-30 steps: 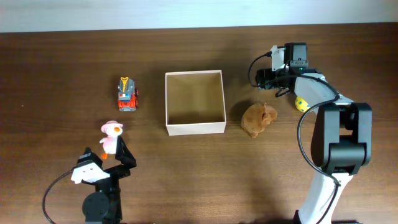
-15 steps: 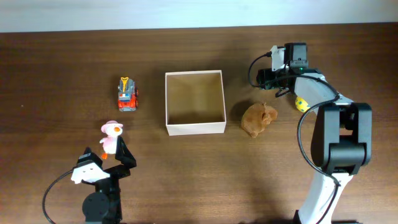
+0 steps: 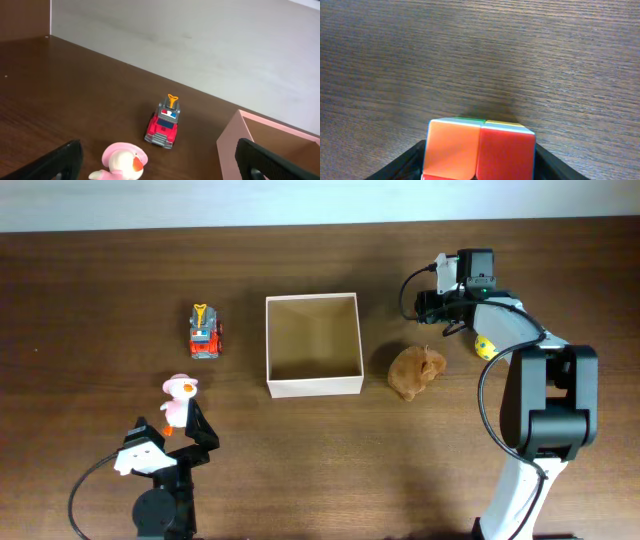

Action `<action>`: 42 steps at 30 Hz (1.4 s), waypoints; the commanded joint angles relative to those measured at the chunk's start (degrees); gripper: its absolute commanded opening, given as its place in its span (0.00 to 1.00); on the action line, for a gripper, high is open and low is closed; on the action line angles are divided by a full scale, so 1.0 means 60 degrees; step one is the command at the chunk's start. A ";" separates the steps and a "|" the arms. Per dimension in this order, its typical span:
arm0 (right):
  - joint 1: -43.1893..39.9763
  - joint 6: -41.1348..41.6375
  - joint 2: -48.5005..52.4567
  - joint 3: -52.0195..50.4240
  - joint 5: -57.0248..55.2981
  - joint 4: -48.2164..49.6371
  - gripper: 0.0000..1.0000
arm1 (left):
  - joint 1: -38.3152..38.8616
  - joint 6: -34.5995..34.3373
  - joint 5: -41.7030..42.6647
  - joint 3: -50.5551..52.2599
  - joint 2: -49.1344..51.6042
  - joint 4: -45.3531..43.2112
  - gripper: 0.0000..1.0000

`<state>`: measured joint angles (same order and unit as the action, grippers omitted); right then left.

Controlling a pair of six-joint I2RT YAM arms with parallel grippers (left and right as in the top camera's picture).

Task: Pack container
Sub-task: 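Lower the right gripper onto the cube and close on it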

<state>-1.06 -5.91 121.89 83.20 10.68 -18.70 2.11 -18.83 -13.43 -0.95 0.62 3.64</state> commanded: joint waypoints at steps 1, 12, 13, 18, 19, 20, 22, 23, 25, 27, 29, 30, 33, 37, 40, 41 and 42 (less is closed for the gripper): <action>0.0051 0.0069 0.0087 0.0266 0.0124 0.0007 0.64 | -0.0015 0.0153 0.0098 0.0073 -0.0047 -0.0022 0.99; 0.0051 0.0066 0.0087 0.1147 0.0124 -0.0324 0.64 | -0.0015 0.0153 0.0098 0.0073 -0.0047 -0.0022 0.99; 0.0051 0.0069 0.0087 0.1209 0.0124 -0.0364 0.64 | -0.0015 0.0153 0.0098 0.0073 -0.0047 -0.0022 0.99; 0.0051 0.0066 0.0087 0.1242 0.0120 -0.0499 0.69 | -0.0015 0.0153 0.0098 0.0073 -0.0047 -0.0022 0.99; 0.0062 0.0062 0.0087 0.1246 0.0124 -0.0590 0.71 | -0.0015 0.0153 0.0098 0.0073 -0.0047 -0.0022 0.99; 0.0073 0.0022 0.0087 0.1260 0.0120 -0.0739 0.72 | -0.0015 0.0153 0.0098 0.0073 -0.0047 -0.0022 0.99; 0.0091 -0.0273 0.0087 0.1443 0.0113 -0.1337 0.72 | -0.0015 0.0153 0.0098 0.0069 -0.0047 -0.0022 0.99; 0.0109 -0.0401 0.0087 0.1581 -0.0036 -0.1734 0.71 | -0.0015 0.0153 0.0098 0.0069 -0.0044 -0.0022 0.99; 0.0138 -0.0404 0.0087 0.1963 -0.0444 -0.2499 0.71 | -0.0015 0.0153 0.0098 0.0073 -0.0047 -0.0022 0.99; 0.0142 -0.0408 0.0087 0.2422 -0.0838 -0.3118 0.71 | -0.0015 0.0153 0.0098 0.0073 -0.0047 -0.0022 0.99; 0.0138 -0.0616 0.0087 0.2925 -0.1064 -0.3581 0.71 | -0.0015 0.0153 0.0098 0.0073 -0.0047 -0.0022 0.99; 0.0142 -0.0798 0.0087 0.3155 -0.1104 -0.3759 0.71 | -0.0015 0.0153 0.0098 0.0073 -0.0047 -0.0022 0.99; 0.0142 -0.1126 0.0087 0.3781 -0.1282 -0.4193 0.71 | -0.0015 0.0153 0.0098 0.0073 -0.0044 -0.0022 0.99; 0.0142 -0.1235 0.0087 0.4193 -0.1654 -0.4561 0.71 | -0.0015 0.0153 0.0098 0.0073 -0.0047 -0.0022 0.99; 0.0142 -0.1231 0.0091 0.4189 -0.1650 -0.4870 0.71 | -0.0015 0.0153 0.0098 0.0069 -0.0044 -0.0022 0.99; 0.0142 -0.1231 0.0120 0.4189 -0.1650 -0.4998 0.71 | -0.0015 0.0153 0.0098 0.0073 -0.0047 -0.0022 0.99; 0.0142 -0.1228 0.0127 0.4189 -0.1650 -0.5122 0.71 | -0.0015 0.0153 0.0098 0.0069 -0.0047 -0.0022 0.99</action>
<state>-0.69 -12.49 122.10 107.53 2.24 -48.47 2.11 -18.83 -13.43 -0.95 0.62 3.64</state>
